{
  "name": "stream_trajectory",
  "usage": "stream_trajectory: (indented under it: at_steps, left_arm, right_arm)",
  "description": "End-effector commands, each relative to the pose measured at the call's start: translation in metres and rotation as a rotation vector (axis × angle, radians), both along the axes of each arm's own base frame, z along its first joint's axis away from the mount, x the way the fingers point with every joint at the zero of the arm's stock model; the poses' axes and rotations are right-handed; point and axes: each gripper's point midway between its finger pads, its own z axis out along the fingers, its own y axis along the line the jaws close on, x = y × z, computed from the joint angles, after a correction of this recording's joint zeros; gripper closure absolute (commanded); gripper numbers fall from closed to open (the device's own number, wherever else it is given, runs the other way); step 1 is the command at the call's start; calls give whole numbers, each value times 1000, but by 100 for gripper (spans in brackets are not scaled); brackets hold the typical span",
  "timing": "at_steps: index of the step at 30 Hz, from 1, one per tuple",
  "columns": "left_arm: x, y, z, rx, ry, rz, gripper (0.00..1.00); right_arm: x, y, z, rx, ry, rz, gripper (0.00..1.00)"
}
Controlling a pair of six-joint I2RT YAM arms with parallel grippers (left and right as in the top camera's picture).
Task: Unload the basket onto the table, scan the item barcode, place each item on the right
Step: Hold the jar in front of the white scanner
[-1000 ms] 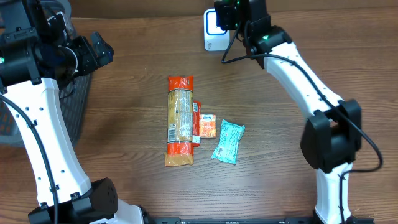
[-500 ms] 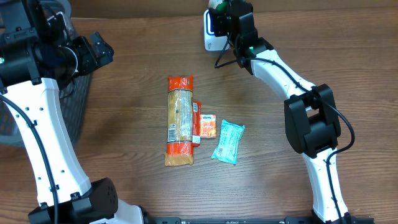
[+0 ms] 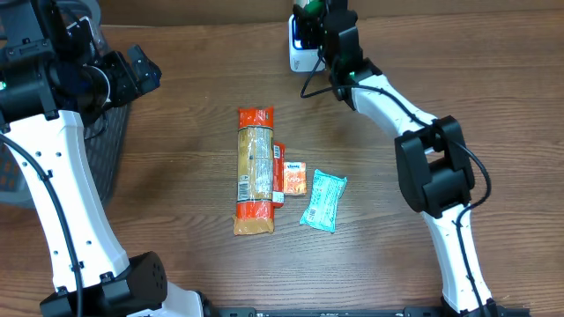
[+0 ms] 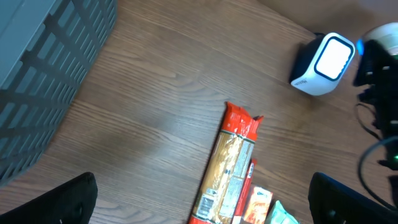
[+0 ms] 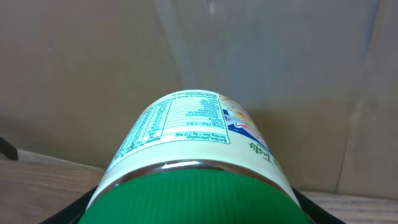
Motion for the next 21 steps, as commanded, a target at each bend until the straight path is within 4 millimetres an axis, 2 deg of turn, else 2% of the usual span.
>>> stream_trajectory:
  at_steps: [1,5,10,21]
  left_arm:
    - [3,-3,-2,2,2,-26,0]
    - [3,-3,-2,2,2,-26,1]
    - [3,-3,-2,2,2,-26,0]
    - [3,-3,-2,2,2,-26,1]
  right_arm:
    - [4,6,-6,12,-17,-1,71]
    - [4,6,-7,42,-8,-6,70]
    - [6,7,4,78,-44,-8,70]
    - [6,7,3,106,-30,-15,70]
